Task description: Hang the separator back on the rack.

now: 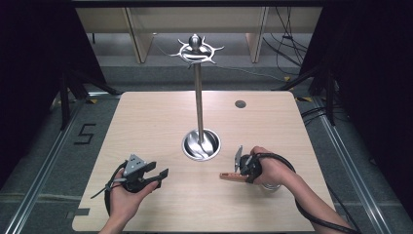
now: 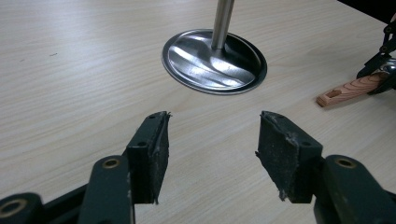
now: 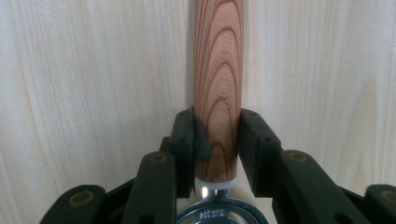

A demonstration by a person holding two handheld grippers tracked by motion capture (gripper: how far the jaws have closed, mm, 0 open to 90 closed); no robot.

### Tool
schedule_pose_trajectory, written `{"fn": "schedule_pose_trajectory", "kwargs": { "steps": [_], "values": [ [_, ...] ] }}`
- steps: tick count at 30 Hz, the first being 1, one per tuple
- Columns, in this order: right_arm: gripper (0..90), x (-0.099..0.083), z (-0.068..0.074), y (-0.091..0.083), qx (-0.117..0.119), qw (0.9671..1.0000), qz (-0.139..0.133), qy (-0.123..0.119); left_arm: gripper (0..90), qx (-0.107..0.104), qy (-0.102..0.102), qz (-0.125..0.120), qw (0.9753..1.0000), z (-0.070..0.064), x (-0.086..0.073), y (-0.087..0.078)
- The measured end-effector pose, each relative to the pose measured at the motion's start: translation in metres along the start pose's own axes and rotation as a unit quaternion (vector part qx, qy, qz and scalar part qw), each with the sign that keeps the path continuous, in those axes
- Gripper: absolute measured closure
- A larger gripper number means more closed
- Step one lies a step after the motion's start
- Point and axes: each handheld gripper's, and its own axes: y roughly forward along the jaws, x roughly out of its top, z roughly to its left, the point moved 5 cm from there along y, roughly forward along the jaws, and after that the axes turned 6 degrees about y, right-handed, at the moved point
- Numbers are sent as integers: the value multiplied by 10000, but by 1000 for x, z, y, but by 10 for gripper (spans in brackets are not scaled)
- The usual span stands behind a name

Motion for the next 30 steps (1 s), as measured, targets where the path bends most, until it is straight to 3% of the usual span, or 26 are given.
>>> {"fn": "schedule_pose_trajectory", "kwargs": {
  "steps": [2, 3, 4, 6, 11, 12, 14, 15, 16, 17, 18, 19, 22, 26, 28, 29, 30],
  "values": [
    [696, 0, 1, 0, 11, 10000, -23, 44, 428, -11, 15, 2, 10000, 0, 0, 0],
    [697, 1, -2, 1, 21, 9997, -194, -158, 428, -14, 4, 2, 10000, 0, 0, 0],
    [697, 1, -2, 1, 7, 9995, -249, -177, 428, -14, 7, 3, 10000, 0, 0, 0],
    [698, 0, -1, 0, 6, 9994, -343, -65, 428, -16, 160, 7, 9999, 2, 0, 0],
    [699, -5, -1, -8, -14, 9970, -710, 297, 429, -12, 126, 18, 9999, 1, 0, 0],
    [699, -7, 0, -12, -12, 9945, -903, 522, 428, -9, 132, 17, 9999, 1, 0, 0],
    [700, -7, 2, -14, 60, 9926, -1016, 655, 428, -4, 118, 25, 9999, 1, 0, 0],
    [700, -9, 0, -16, 53, 9920, -1122, 575, 428, -7, 107, 26, 9999, 1, 0, 0],
    [700, -11, 1, -19, 72, 9905, -1158, 742, 428, -8, 111, 21, 9999, 1, 0, 1],
    [700, -13, 0, -21, 64, 9896, -1230, 749, 428, -7, 110, 27, 9999, 0, 0, 1],
    [700, -15, 0, -23, 35, 9880, -1294, 843, 428, 6, 33, 21, 10000, -1, 0, 1],
    [701, -17, -2, -26, -62, 9846, -1556, 795, 428, 5, 29, 22, 10000, -1, 0, 1],
    [701, -19, -1, -29, -70, 9820, -1667, 886, 428, 8, 36, 27, 10000, -1, -1, 1],
    [702, -26, -3, -37, -164, 9742, -2005, 1020, 428, -16, 32, 17, 10000, -1, -1, 2],
    [703, -29, -4, -42, -211, 9688, -2199, 1127, 428, -48, 67, -24, 10000, -1, 0, 3],
    [703, -31, -5, -47, -268, 9607, -2439, 1299, 428, 4, 144, 38, 9999, 0, -1, 2],
    [703, -32, -5, -49, -266, 9575, -2510, 1395, 428, 4, 144, 38, 9999, 0, -1, 2]
  ]
}}
